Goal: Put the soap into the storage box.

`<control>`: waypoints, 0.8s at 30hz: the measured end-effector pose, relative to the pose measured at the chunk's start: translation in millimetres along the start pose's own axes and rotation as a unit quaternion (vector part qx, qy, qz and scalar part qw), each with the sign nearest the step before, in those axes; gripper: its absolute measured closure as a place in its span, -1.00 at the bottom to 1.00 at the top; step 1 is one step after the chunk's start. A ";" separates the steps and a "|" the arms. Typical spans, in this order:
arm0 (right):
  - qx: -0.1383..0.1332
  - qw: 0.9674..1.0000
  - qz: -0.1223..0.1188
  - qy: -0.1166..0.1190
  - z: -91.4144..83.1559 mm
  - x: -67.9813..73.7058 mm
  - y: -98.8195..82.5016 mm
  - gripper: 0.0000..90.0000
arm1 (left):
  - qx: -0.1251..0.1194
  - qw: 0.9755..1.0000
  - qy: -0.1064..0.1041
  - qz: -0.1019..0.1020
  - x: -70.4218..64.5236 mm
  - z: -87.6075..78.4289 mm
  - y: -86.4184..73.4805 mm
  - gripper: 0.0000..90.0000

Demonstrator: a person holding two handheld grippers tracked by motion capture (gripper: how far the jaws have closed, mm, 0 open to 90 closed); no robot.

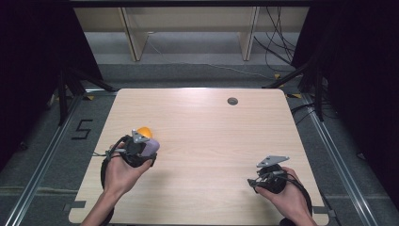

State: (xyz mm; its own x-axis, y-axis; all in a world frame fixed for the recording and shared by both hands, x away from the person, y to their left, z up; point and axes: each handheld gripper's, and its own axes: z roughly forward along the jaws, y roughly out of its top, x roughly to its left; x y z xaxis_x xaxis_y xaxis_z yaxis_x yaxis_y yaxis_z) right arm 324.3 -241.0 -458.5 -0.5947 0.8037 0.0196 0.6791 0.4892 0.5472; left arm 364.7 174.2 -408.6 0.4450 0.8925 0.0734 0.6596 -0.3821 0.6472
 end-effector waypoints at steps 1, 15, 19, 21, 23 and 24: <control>0.001 1.000 0.000 0.000 0.1 -0.1 0.0 0.12 | 0.000 1.000 0.005 -0.001 0.4 0.1 0.7 0.09; 0.000 1.000 -0.001 0.000 0.5 0.0 0.0 0.11 | 0.013 1.000 0.019 -0.010 8.8 0.2 6.9 0.09; -0.001 1.000 0.001 0.001 0.6 0.2 0.0 0.11 | 0.011 0.999 0.026 -0.021 11.5 0.9 9.7 0.09; -0.001 1.000 -0.001 0.000 0.5 -0.1 0.1 0.11 | 0.015 0.999 0.030 -0.022 13.7 -0.2 11.3 0.09; 0.000 1.000 0.001 0.001 0.5 0.2 0.0 0.11 | 0.017 0.999 0.032 -0.021 15.8 -0.3 12.5 0.09; 0.000 1.000 0.001 0.001 0.5 0.2 0.0 0.11 | 0.014 0.999 0.034 -0.026 15.9 0.2 12.9 0.09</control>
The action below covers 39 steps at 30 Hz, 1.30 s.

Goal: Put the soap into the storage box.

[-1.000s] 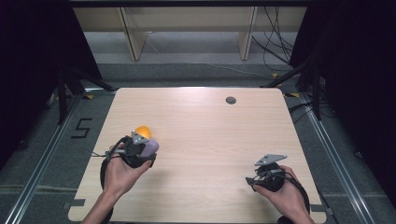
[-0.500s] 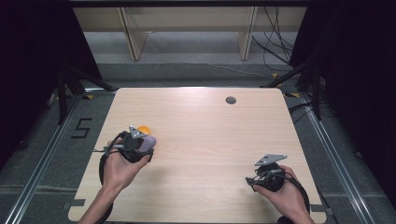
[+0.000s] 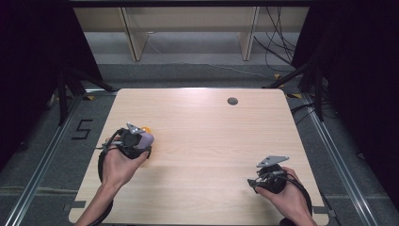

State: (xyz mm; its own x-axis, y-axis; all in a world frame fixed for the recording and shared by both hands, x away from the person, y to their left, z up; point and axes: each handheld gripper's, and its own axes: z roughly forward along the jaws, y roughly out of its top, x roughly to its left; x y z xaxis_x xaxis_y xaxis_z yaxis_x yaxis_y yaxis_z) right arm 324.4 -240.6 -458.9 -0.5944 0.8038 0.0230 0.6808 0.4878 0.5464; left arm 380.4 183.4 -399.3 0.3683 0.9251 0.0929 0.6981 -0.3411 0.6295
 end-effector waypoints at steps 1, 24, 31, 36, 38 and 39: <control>-0.001 1.000 0.000 0.000 0.1 0.1 0.0 0.11 | 0.002 1.000 0.002 0.000 1.2 0.2 0.6 0.09; -0.007 1.000 -0.008 -0.007 0.2 -0.5 0.2 0.11 | 0.020 0.999 0.033 -0.022 22.5 11.0 10.4 0.09; -0.009 1.000 -0.008 -0.008 -0.1 -0.4 0.4 0.11 | 0.025 0.999 0.032 -0.030 29.3 16.7 14.8 0.09; -0.009 1.000 -0.007 -0.007 0.1 -0.3 0.4 0.11 | 0.027 0.998 0.033 -0.035 32.2 21.6 16.5 0.09; -0.009 1.000 -0.007 -0.007 0.0 -0.2 0.4 0.11 | 0.030 0.998 0.036 -0.039 33.0 24.0 17.0 0.09; -0.009 1.000 -0.007 -0.007 0.0 -0.2 0.4 0.11 | 0.036 0.998 0.035 -0.038 34.5 25.3 17.4 0.09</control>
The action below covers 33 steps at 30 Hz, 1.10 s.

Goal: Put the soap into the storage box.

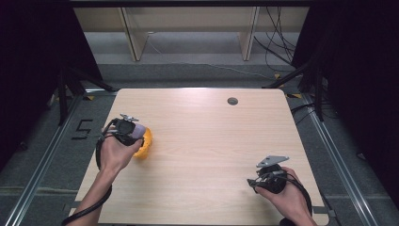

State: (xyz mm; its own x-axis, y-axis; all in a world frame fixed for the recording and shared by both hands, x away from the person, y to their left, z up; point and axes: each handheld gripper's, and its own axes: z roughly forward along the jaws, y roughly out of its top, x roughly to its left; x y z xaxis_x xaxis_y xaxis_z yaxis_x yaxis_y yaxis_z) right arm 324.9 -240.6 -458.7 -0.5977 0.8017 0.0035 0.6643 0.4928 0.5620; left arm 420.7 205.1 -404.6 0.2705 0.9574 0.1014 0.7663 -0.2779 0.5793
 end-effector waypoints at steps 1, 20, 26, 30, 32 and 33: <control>0.000 1.000 0.000 0.000 0.0 0.0 0.0 0.11 | -0.003 1.000 -0.002 0.000 0.7 1.6 0.4 0.09; 0.001 1.000 0.000 0.001 0.2 0.2 0.1 0.11 | 0.028 1.000 0.003 -0.004 7.3 22.0 4.9 0.09; 0.001 1.000 -0.001 0.000 0.0 0.2 0.1 0.11 | 0.037 0.999 0.001 -0.008 7.0 29.4 6.4 0.09; 0.000 1.000 -0.005 -0.001 0.4 -0.3 -0.1 0.11 | 0.044 0.999 -0.002 -0.009 6.5 32.0 8.4 0.09; 0.000 1.000 -0.007 -0.002 0.6 -0.4 -0.1 0.10 | 0.046 0.999 -0.005 -0.011 6.0 33.3 9.5 0.09; 0.000 1.000 -0.008 -0.003 0.7 -0.3 -0.1 0.10 | 0.046 0.999 -0.009 -0.015 5.8 34.3 9.8 0.09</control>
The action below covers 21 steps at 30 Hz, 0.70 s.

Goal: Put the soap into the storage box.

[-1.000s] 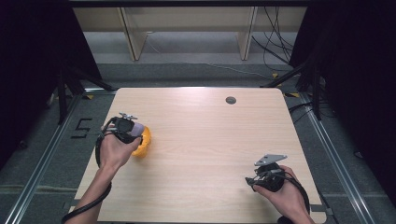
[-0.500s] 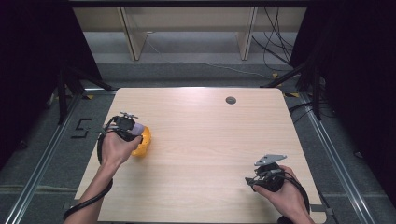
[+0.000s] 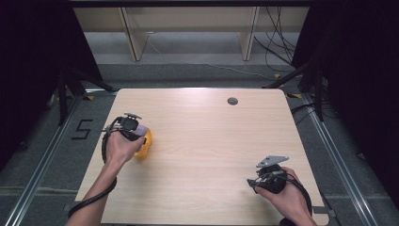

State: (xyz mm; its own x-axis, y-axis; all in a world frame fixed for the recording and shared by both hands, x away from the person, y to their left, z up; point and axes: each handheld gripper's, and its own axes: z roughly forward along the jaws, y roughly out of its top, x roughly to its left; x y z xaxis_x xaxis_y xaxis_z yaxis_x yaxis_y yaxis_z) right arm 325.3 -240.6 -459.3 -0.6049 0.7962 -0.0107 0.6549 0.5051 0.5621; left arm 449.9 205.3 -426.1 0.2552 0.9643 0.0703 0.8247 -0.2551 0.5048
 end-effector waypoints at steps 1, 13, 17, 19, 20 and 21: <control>0.001 1.000 0.000 -0.001 0.0 0.2 0.0 0.10 | 0.002 1.000 -0.004 0.002 0.3 0.9 0.4 0.09; 0.000 1.000 -0.006 -0.003 0.2 0.1 0.0 0.10 | 0.020 1.000 -0.012 -0.015 -1.3 11.2 2.3 0.09; -0.008 1.000 -0.005 -0.006 1.8 0.8 -0.5 0.10 | 0.025 0.999 -0.021 -0.016 -0.1 14.6 2.5 0.09; -0.008 1.000 -0.005 -0.006 1.7 0.9 -0.5 0.10 | 0.026 0.999 -0.020 -0.028 -1.7 16.1 2.4 0.09; -0.008 1.000 -0.005 -0.006 1.7 0.9 -0.5 0.10 | 0.025 0.999 -0.018 -0.028 -1.7 16.7 2.4 0.09; -0.008 1.000 -0.006 -0.006 1.8 0.8 -0.5 0.10 | 0.023 0.999 -0.019 -0.029 -1.4 17.7 2.3 0.09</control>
State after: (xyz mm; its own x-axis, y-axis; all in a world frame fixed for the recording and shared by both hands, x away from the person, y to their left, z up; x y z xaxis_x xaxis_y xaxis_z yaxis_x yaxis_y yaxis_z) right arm 325.2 -239.7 -461.1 -0.6064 0.7947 -0.0279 0.6410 0.5092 0.5743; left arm 460.3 202.0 -440.3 0.2244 0.9745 0.0090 0.8611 -0.2026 0.4664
